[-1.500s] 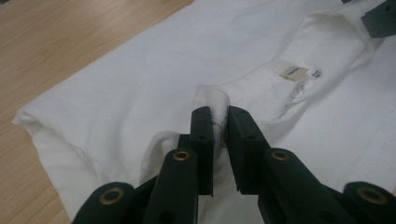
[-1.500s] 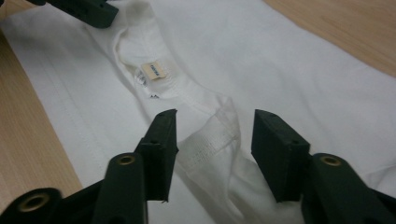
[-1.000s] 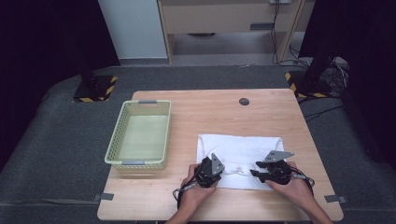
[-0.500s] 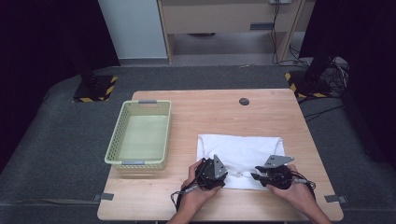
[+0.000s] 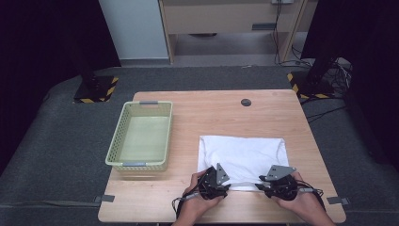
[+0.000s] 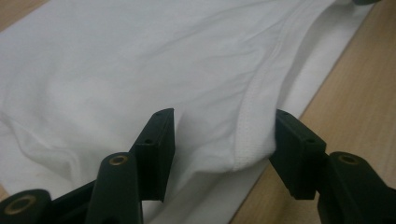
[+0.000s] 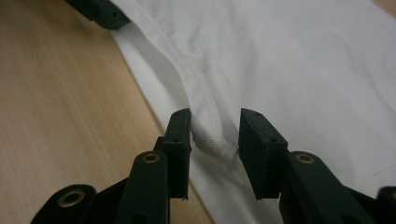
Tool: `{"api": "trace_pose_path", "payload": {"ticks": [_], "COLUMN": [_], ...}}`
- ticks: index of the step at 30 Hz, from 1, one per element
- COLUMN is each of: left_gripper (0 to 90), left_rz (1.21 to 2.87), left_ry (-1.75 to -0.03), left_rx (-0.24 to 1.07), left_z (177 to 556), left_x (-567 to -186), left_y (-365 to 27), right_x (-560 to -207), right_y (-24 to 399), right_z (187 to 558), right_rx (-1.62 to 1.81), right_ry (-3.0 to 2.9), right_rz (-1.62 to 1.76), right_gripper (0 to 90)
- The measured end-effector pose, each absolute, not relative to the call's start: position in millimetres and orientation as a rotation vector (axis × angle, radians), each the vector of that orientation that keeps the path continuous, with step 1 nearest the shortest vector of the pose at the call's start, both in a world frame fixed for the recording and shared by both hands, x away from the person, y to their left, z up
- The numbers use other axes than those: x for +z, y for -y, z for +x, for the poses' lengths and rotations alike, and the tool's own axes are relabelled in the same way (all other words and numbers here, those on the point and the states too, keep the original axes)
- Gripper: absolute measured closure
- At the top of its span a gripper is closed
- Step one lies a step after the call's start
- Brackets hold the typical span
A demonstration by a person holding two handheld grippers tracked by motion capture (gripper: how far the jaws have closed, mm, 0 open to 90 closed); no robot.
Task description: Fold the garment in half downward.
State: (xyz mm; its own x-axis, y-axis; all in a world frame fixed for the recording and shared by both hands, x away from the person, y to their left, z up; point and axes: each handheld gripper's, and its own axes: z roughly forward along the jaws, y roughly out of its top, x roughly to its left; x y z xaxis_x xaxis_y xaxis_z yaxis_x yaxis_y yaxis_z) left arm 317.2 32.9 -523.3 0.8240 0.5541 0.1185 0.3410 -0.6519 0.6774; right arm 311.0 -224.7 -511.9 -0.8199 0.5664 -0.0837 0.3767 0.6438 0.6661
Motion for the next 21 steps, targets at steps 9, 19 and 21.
{"api": "trace_pose_path", "payload": {"ticks": [9, 19, 21], "left_gripper": [39.1, 37.0, 37.0], "left_rz": [2.230, 2.280, 2.293], "left_ry": [-0.663, -0.832, -0.834], "left_rx": [0.415, 0.458, 0.444], "left_z": [309.1, 339.1, 339.5], "left_x": [-494.9, -523.2, -524.7], "left_y": [-36.8, -61.8, -63.4], "right_x": [-498.2, -521.9, -523.6], "right_y": [227.9, 232.2, 234.0], "right_z": [306.7, 322.8, 323.3], "right_rx": [1.075, 0.894, 0.900], "right_ry": [-2.540, -2.501, -2.510], "right_rz": [0.798, 0.972, 0.972], "right_gripper": [45.5, 35.4, 35.3]}}
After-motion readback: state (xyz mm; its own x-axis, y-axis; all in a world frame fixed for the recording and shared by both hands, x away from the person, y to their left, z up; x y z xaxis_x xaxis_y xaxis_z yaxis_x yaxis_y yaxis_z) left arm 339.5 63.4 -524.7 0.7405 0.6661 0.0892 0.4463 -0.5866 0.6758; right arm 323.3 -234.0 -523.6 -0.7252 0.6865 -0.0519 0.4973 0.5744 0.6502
